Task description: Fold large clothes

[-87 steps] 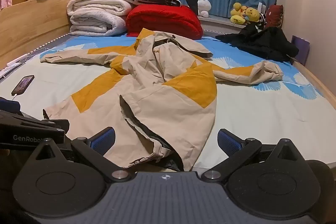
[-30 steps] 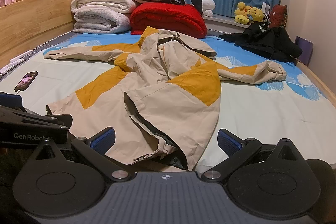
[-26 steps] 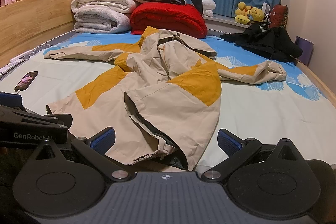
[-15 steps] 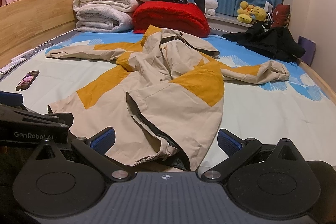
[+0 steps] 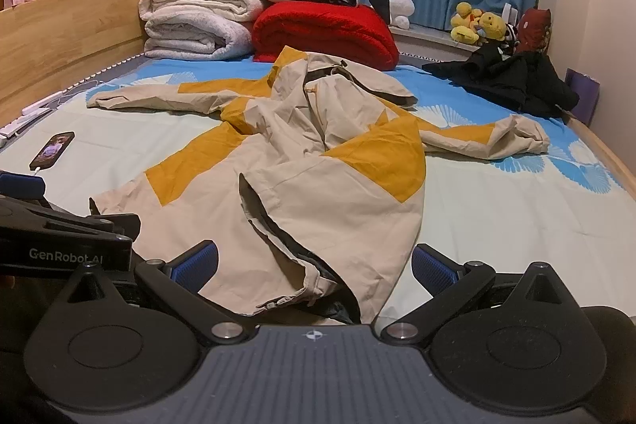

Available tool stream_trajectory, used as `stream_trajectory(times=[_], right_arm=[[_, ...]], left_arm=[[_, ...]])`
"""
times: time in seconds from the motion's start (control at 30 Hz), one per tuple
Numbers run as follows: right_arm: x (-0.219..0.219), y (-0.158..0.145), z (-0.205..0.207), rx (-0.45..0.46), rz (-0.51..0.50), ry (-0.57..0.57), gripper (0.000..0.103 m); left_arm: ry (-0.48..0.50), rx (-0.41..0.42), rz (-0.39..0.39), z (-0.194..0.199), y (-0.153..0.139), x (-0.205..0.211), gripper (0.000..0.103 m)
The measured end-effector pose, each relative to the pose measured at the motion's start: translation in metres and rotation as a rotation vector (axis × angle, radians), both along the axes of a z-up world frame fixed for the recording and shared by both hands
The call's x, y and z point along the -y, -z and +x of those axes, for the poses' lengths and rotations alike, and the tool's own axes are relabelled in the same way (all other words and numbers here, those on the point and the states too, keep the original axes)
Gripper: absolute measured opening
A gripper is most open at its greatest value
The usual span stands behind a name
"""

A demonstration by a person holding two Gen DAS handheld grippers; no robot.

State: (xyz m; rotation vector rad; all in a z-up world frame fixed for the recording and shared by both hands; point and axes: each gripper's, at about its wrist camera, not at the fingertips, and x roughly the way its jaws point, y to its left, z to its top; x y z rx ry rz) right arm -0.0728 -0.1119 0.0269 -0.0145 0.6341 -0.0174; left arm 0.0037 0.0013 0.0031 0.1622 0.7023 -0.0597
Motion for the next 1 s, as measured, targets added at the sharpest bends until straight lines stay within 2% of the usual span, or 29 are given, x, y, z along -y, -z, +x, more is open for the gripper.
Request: stream_trajectory(times=[0.4, 0.63, 0.83, 1.0], right_arm=[[0.0, 0.003, 0.006, -0.013, 0.001, 0.001, 0.102], [0.011, 0.008, 0.02, -0.02, 0.044, 0.019, 0.102], [0.058, 0.013, 0.057, -0.02, 0.145, 0.124, 0.102], [0.121, 0.013, 0.112, -0.012, 0.189, 0.218, 0.102]], left_arm=[[0.006, -0.013, -0.009, 0.004, 0.005, -0.002, 0.103], [0.008, -0.042, -0.072, 0.023, 0.009, -0.014, 0.103], [-0.09, -0.056, -0.085, 0.069, 0.015, -0.042, 0.103], [-0.193, -0.054, -0.084, 0.138, 0.017, -0.078, 0.103]])
